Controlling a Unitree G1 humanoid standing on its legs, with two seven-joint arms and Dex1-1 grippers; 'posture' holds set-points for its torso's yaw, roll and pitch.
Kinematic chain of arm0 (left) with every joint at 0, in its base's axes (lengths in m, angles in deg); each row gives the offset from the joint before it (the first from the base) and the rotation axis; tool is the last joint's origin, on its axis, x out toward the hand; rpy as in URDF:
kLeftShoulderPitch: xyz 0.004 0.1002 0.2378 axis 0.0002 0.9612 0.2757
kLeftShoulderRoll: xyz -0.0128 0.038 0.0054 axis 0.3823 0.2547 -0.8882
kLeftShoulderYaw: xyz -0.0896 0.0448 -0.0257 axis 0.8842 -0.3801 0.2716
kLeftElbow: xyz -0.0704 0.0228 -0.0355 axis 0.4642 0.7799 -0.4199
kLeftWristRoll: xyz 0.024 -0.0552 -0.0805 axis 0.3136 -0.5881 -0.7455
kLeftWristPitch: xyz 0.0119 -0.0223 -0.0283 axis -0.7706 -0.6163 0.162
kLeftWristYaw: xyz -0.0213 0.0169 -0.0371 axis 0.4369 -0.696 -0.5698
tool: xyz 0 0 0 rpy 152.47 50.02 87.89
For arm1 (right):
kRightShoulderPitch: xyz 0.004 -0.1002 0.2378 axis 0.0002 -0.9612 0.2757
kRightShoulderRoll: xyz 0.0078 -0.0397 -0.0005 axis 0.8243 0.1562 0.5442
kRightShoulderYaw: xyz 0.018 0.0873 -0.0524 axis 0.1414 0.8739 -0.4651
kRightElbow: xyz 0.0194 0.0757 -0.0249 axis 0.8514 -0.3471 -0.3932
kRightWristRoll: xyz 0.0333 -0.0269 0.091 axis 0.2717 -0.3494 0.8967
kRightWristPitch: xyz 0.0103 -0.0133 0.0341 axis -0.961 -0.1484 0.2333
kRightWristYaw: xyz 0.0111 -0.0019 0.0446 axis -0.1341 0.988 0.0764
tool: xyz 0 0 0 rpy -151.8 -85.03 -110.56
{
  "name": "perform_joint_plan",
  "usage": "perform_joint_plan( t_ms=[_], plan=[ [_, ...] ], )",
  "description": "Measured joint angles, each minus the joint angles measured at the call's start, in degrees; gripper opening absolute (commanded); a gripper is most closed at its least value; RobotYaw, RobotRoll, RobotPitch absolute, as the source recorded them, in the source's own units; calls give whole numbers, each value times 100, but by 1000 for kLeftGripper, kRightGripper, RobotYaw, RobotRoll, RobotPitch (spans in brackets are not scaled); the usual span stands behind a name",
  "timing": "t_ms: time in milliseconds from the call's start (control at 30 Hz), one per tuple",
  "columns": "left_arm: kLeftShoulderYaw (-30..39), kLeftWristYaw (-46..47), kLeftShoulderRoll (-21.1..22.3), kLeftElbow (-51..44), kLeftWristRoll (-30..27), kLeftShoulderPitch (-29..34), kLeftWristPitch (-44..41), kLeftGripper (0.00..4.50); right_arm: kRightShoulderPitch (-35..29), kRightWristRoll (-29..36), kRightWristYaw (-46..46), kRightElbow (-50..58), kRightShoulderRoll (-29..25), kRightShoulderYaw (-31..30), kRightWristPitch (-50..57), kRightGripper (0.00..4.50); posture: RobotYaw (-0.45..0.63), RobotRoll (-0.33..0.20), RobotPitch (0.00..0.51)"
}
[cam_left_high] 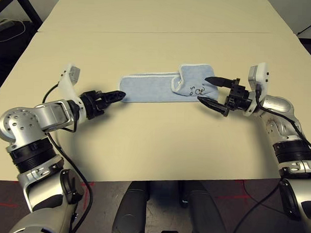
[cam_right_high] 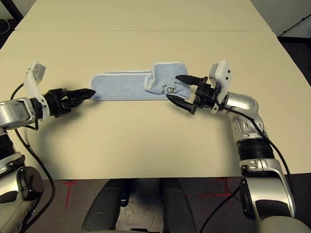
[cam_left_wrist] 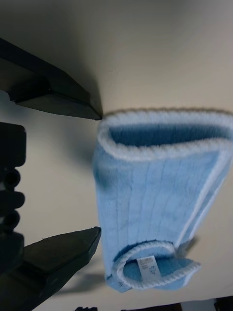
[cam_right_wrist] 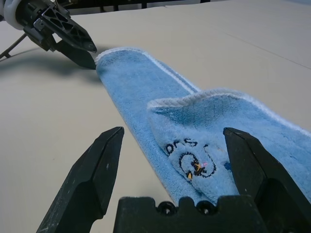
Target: Fold the towel and set it aside.
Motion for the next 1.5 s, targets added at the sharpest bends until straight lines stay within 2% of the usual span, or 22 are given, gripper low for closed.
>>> perform_joint_plan(
  t_ms=[333, 467, 567, 900, 933, 1333, 1500],
  plan=[
    [69, 80, -192, 209, 390, -283, 9, 4500, -1, -2, 33, 112, -4, 0, 0, 4468, 103, 0, 240],
    [34, 93, -192, 341, 647, -357, 287, 4500, -2, -3, 51, 151, -4, 0, 0, 4468, 88, 0, 243],
    [-43, 95, -173, 429, 822, -372, 546, 3884, -2, -3, 63, 162, -4, 0, 0, 4500, 88, 0, 243],
    [-87, 137, -84, 609, 1241, -368, 759, 197, -2, -11, 69, 164, -4, -1, 0, 4500, 90, 0, 243],
    [-84, 140, -90, 617, 1260, -371, 789, 92, -2, -12, 69, 164, -4, -1, 0, 4500, 91, 0, 242],
    [634, 442, -368, 677, 1331, -997, 773, 92, 0, -90, 100, 162, -3, -10, -11, 4500, 97, 0, 238],
    [638, 369, -327, 674, 1317, -1203, 452, 92, 6, -116, 106, 133, -1, -10, -52, 4500, 100, 0, 237]
  ],
)
